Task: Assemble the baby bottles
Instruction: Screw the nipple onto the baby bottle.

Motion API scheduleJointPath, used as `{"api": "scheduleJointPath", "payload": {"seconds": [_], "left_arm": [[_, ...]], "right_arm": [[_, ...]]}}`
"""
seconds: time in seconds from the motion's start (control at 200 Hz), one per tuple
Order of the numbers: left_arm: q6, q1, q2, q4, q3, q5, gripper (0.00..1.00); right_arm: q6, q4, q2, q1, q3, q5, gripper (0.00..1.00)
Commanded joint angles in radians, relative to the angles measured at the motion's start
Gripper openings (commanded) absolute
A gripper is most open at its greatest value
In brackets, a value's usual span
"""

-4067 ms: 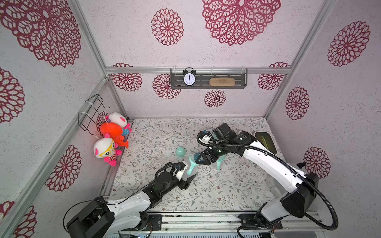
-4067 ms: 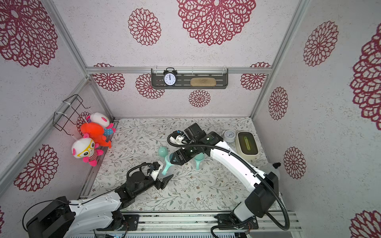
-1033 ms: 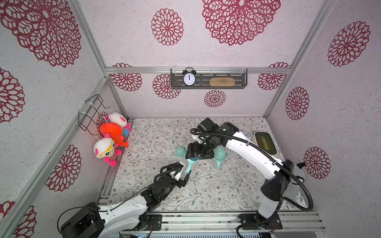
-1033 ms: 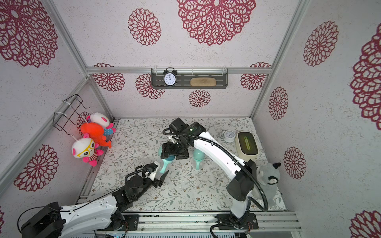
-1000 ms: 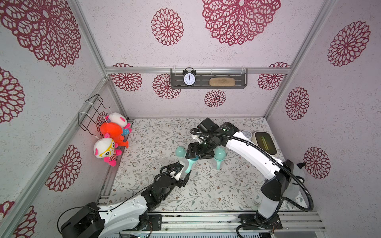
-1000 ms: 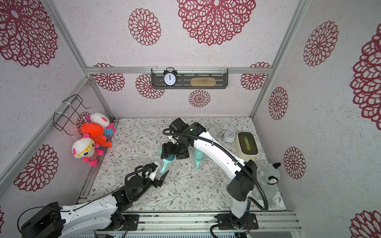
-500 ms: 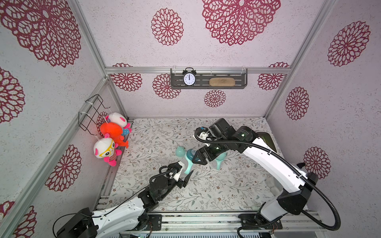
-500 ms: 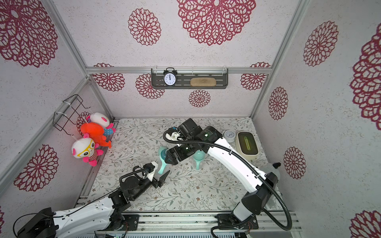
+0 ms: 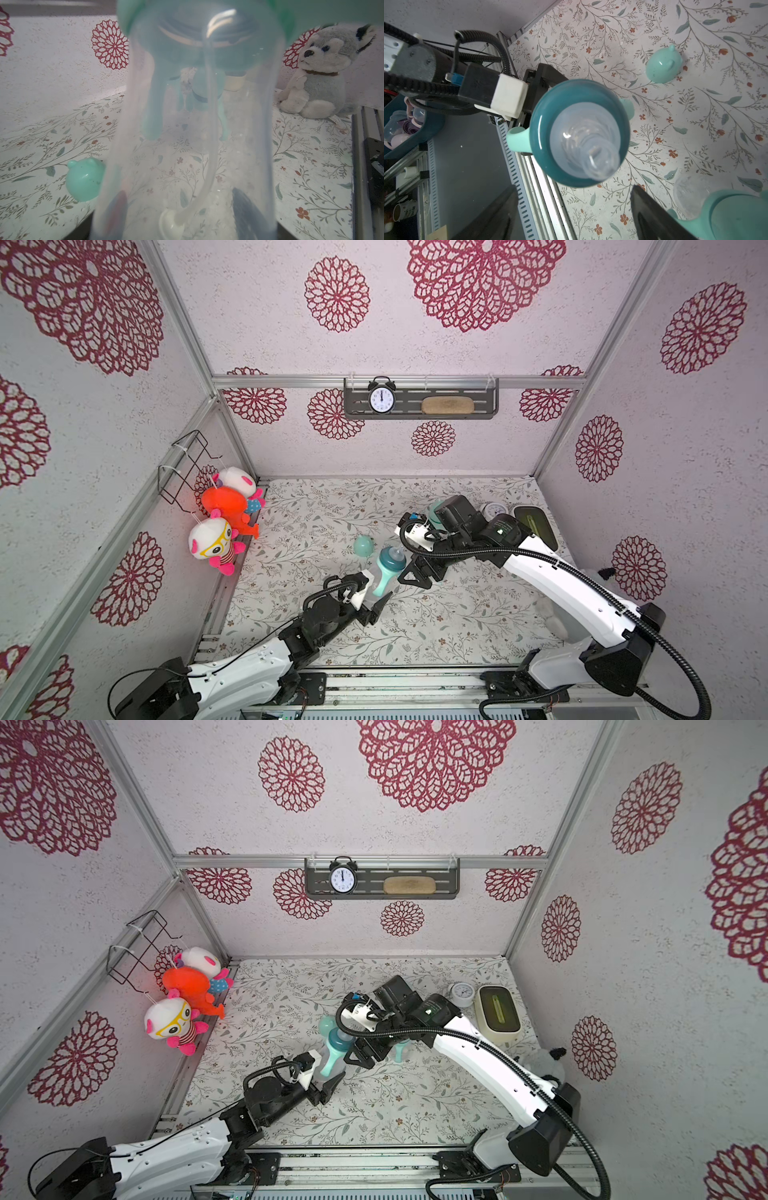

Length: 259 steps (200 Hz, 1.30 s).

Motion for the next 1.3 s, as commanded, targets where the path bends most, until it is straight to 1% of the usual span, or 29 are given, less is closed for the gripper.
{"api": "scheduleJointPath", "payload": {"seconds": [0.0, 0.32, 0.61, 1.026, 1.291], "left_arm": [[-0.019, -0.009, 0.006, 0.027, -0.001, 0.028, 0.0], [-0.011, -0.017, 0.023, 0.019, 0.014, 0.03, 0.0], [-0.008, -0.026, 0.022, 0.023, 0.014, 0.023, 0.0], [-0.005, -0.035, 0.013, 0.021, 0.016, 0.017, 0.0], [-0.001, -0.038, 0.013, 0.018, 0.019, 0.012, 0.0]], "right_arm": [[-0.034, 0.068, -0.035, -0.011, -0.004, -0.029, 0.86], [-0.034, 0.062, 0.004, -0.027, 0.04, -0.061, 0.89], [-0.005, 0.074, 0.048, -0.04, 0.06, -0.075, 0.89], [0.017, 0.091, 0.074, -0.056, 0.056, -0.155, 0.88], [0.019, 0.087, 0.083, -0.055, 0.05, -0.158, 0.88]]}}
